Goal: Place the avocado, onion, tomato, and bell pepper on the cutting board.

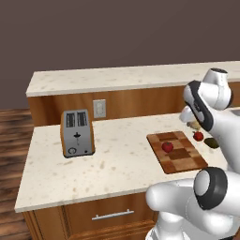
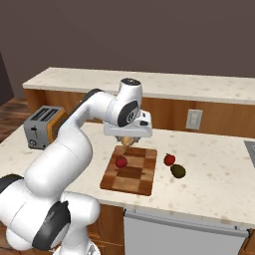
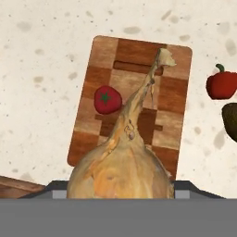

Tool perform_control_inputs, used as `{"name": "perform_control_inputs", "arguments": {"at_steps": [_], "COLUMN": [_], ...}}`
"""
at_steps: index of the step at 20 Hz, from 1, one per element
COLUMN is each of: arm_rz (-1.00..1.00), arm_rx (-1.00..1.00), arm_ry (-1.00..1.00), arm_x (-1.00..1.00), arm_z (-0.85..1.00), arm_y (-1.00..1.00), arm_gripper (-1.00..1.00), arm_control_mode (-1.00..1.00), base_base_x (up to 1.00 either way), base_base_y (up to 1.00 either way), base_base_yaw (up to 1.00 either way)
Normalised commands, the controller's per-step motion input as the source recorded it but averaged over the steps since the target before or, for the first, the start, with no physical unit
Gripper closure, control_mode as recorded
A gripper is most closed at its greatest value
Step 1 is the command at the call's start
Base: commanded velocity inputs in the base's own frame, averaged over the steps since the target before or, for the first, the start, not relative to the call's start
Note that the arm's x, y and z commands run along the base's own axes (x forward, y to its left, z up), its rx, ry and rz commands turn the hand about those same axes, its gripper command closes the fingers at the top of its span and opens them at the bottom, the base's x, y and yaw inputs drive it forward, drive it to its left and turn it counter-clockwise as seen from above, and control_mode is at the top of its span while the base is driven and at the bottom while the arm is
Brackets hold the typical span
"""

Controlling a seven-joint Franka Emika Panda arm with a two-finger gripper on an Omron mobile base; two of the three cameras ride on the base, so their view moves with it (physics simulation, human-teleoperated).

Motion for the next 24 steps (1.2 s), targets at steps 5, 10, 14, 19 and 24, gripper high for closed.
{"name": "perform_control_inputs", "arguments": {"at_steps": [5, 10, 14, 19, 24], "arm_rz": [0.00, 0.00, 0.00, 0.00, 0.00], "arm_rx": [0.03, 0.01, 0.01, 0.01, 0.00], "arm_ry": [0.06, 0.04, 0.01, 0.02, 0.05], "arm_x": [0.59, 0.49, 0.31, 0.19, 0.27], "arm_z": [-0.47, -0.41, -0.37, -0.38, -0.44], "arm_y": [-0.15, -0.15, -0.13, -0.02, -0.01], "arm_gripper": [1.00, 1.00, 1.00, 1.00, 1.00], "arm_control_mode": [-1.00, -1.00, -1.00, -1.00, -1.00], "base_base_x": [0.00, 0.00, 0.00, 0.00, 0.00], "base_base_y": [0.00, 0.00, 0.00, 0.00, 0.00], "base_base_yaw": [0.00, 0.00, 0.00, 0.00, 0.00]}}
